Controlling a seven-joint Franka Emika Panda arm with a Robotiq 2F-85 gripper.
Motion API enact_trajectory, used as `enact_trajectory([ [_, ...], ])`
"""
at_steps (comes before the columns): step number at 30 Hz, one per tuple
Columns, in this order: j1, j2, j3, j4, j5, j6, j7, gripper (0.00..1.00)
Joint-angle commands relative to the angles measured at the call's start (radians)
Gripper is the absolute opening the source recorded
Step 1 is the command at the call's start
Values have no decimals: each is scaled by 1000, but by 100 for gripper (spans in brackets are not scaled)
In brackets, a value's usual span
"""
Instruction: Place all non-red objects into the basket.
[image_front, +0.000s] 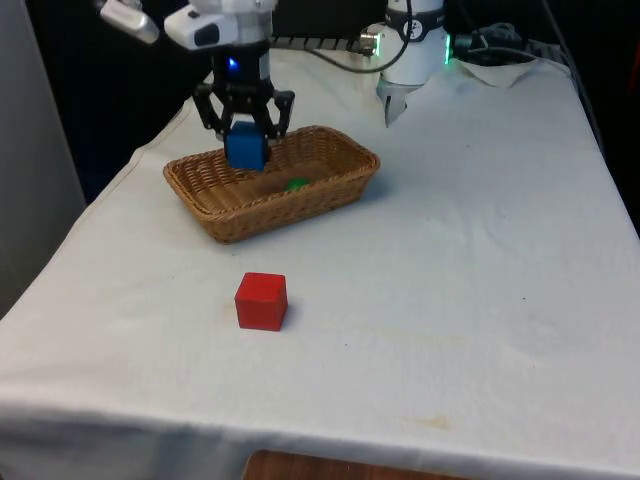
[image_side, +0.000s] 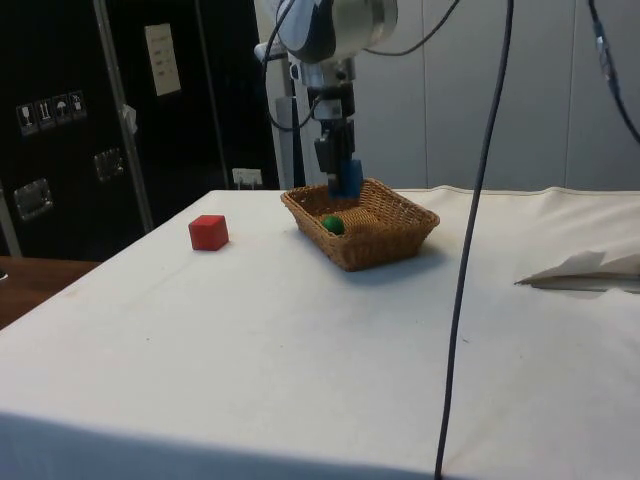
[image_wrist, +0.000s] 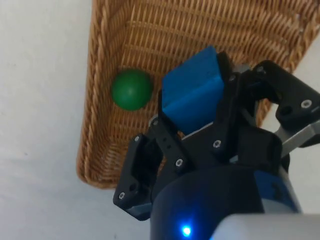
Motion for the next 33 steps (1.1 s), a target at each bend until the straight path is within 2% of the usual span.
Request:
enact_trajectory([
  [1, -9, 11, 11, 5, 24, 7, -17, 3],
  [2, 0, 10, 0, 2, 12, 2, -8, 3],
  [3, -9, 20, 12, 7, 35, 9, -24, 3],
  [6, -9, 47, 11, 13, 74, 14, -49, 3],
  [11, -9, 67, 8, 17, 104, 12, -71, 3],
  [12, -1, 68, 0, 15, 95, 9, -62, 3],
  [13, -9, 69, 8, 17, 107, 11, -73, 3],
  [18, -6, 79, 6, 17, 111, 11, -73, 3],
  [19, -1, 78, 0, 16, 103, 8, -68, 3],
  [20, -6, 80, 6, 17, 111, 12, -73, 3],
  [25, -6, 90, 10, 16, 115, 13, -74, 3],
  [27, -7, 94, 11, 17, 118, 13, -74, 18],
  [28, -1, 93, 3, 15, 108, 8, -68, 27],
  [29, -7, 95, 11, 17, 118, 13, -74, 27],
  [30, -7, 96, 11, 17, 118, 13, -74, 42],
  [33, -7, 98, 12, 18, 119, 13, -74, 71],
])
